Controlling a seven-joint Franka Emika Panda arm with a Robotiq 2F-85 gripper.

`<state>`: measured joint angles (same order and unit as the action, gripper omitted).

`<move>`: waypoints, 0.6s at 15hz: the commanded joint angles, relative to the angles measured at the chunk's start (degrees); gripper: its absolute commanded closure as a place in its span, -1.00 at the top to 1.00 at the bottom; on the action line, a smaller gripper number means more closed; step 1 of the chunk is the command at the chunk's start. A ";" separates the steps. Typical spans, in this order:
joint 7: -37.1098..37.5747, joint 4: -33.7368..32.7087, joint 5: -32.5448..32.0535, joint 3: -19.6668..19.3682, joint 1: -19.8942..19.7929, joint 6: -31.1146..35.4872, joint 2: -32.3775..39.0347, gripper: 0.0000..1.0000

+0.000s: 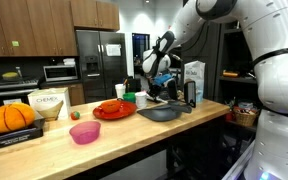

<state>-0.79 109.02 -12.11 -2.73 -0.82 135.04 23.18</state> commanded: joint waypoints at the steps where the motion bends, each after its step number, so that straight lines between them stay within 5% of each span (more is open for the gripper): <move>1: 1.17 0.12 -2.16 -1.28 0.85 -0.97 -0.76 -0.96; 9: 9.00 1.54 -10.24 -4.21 3.05 -1.69 -4.99 -0.95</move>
<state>4.97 109.04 -19.36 -5.35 0.84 134.61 21.75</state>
